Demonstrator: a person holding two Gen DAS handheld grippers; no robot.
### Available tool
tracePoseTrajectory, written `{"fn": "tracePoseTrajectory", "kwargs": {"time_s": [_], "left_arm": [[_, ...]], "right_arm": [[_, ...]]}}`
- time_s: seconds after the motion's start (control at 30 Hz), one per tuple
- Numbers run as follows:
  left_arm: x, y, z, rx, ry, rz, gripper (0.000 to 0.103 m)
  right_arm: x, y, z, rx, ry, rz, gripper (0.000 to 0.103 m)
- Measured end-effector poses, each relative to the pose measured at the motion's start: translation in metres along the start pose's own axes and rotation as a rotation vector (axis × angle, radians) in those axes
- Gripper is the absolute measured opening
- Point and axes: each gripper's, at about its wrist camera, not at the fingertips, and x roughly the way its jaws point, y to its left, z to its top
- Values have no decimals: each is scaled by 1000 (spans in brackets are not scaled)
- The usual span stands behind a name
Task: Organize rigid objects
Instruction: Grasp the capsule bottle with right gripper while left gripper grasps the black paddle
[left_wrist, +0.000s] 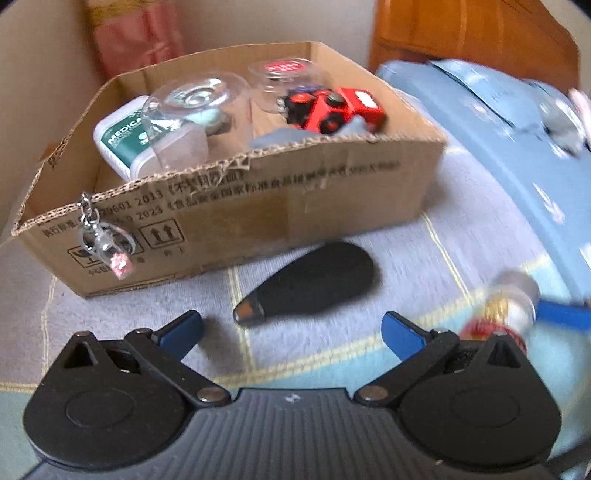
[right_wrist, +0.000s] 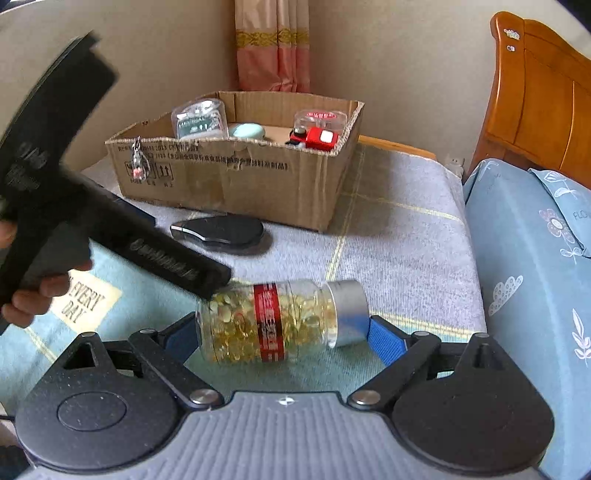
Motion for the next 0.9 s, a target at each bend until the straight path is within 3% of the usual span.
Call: {"fn": "tracePoseTrajectory", "kwargs": {"time_s": [0.23,0.43,0.7,0.9], "left_arm": [[9,-4,9,-108,-46,76,102],[4,17,-1,-71,-49,55,102],[-8,66,-21,-108,-60,78,102],[-8,68,-24,-49,-89,39,102]], "right_arm": [[4,3,-5,-4,14,7,97],[2,4,-4,-21,10,1,97],[2,10,-2,-102,3,8,102],[3,6,2,-91,-3,23,102]]}}
